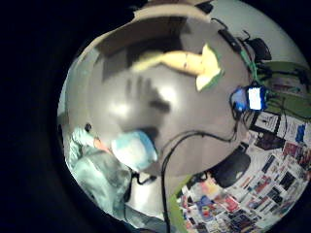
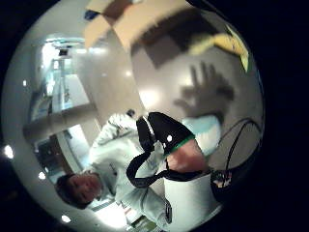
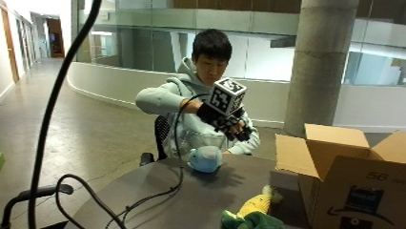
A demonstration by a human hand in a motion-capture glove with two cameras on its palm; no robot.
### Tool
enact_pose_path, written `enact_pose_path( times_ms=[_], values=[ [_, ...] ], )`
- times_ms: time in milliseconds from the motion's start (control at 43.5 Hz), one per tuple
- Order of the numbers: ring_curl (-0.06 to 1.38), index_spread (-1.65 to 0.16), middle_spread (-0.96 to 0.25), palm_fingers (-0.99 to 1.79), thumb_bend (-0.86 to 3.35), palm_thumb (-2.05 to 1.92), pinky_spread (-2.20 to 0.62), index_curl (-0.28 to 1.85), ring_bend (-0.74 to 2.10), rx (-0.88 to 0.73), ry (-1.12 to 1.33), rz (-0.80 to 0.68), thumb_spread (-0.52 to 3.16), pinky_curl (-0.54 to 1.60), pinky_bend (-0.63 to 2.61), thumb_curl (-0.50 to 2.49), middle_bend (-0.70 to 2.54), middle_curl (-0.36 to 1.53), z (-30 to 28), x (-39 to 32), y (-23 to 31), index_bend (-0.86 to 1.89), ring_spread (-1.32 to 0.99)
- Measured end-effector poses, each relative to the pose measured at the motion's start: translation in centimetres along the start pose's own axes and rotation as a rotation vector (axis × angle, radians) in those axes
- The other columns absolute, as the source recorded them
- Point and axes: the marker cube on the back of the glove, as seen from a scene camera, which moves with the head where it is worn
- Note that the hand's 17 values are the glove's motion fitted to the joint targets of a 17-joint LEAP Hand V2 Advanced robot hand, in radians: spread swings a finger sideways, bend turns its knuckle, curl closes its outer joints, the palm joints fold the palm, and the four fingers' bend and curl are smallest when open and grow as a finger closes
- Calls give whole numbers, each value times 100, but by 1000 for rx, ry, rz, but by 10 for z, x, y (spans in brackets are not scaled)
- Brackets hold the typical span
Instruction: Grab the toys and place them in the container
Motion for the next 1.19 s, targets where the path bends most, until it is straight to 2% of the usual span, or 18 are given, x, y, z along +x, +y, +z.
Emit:
enact_pose_path(
  times_ms=[115,230,322,437,574,689,804,988,1195],
  values=[
    [14,-28,-7,-13,-2,3,-5,31,14,-96,50,15,122,36,40,35,18,33,69,-2,44,14,-14],
    [14,-28,-6,-15,-2,3,-4,30,14,-116,70,-3,121,37,44,34,16,33,114,6,58,13,-14],
    [14,-28,-6,-13,-2,3,-3,29,15,-94,109,1,119,39,50,34,16,32,140,11,57,13,-13],
    [15,-28,-6,-4,0,7,-1,28,19,6,157,-2,118,42,64,34,16,31,141,32,40,12,-13],
    [20,-27,-8,39,15,35,-6,26,45,44,150,-46,127,42,78,41,20,31,156,7,36,15,-16],
    [29,-25,-12,69,24,54,-16,26,73,49,136,-70,128,42,77,48,29,36,144,9,19,13,-24],
    [36,-28,-18,103,27,69,-26,30,90,-3,6,-67,105,45,82,58,45,44,131,-8,9,25,-33],
    [50,-34,-27,107,28,74,-34,42,111,63,-174,-140,85,53,86,69,72,60,57,-23,-10,46,-44],
    [63,-41,-34,91,28,74,-40,59,128,273,-248,-171,68,62,96,78,93,78,-45,-47,-45,65,-53]
  ],
)
